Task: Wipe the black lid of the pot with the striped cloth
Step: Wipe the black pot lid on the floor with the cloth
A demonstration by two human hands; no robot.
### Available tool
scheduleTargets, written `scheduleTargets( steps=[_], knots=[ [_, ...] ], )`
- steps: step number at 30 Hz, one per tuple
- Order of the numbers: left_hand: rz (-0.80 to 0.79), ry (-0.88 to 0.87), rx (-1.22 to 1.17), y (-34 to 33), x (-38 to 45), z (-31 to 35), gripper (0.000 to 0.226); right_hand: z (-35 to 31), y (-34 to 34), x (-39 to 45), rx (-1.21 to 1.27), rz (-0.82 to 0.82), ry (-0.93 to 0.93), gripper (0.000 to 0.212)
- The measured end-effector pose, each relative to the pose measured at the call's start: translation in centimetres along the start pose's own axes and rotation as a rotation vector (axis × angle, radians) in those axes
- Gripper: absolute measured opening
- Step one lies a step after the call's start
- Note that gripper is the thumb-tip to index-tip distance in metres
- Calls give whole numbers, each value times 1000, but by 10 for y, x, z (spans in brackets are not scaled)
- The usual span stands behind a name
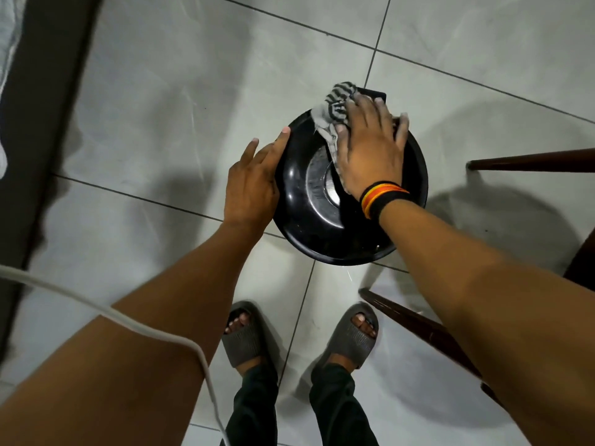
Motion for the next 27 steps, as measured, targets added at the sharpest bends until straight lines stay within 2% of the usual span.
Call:
scheduleTargets(
  steps=[3, 7, 11, 12, 14, 16, 17, 20, 23, 27],
  knots=[
    [-14, 23, 9, 2, 1, 0, 61, -10, 0, 2, 14, 0, -4, 51],
    [-3, 66, 42, 7, -5, 6, 54, -33, -4, 0, -25, -98, 242, 50],
    [-29, 58, 87, 10, -5, 7, 57, -20, -9, -24, -52, -75, 318, 52],
    [-34, 45, 126, 9, -4, 6, 59, -11, -13, -32, -46, -36, 270, 53],
    [-37, 21, 216, 8, -2, 5, 67, 10, -20, -44, 48, 57, 41, 56],
    [-47, -17, 233, 7, 2, 5, 69, 21, -27, -51, 157, 129, -169, 58],
    [-49, -46, 215, 7, 3, 5, 68, 22, -30, -52, 159, 141, -208, 58],
    [-12, -172, 47, 9, 3, 9, 58, 21, -31, -50, 102, 140, -204, 58],
    [-10, -215, -150, 5, -2, 24, 54, 22, -33, -51, 89, 144, -205, 58],
    [24, -196, -141, -3, -1, 38, 56, 22, -30, -49, 89, 101, -195, 61]
  ],
)
Point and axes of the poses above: each hand's wrist, its own x-axis towards the middle knuckle, its own y-axis out of the back of the hand, z = x × y, the point moved 2 cm from there along x, towards the middle knuckle, and after that the axes turned 15 degrees about -z, right-handed, at the moved point
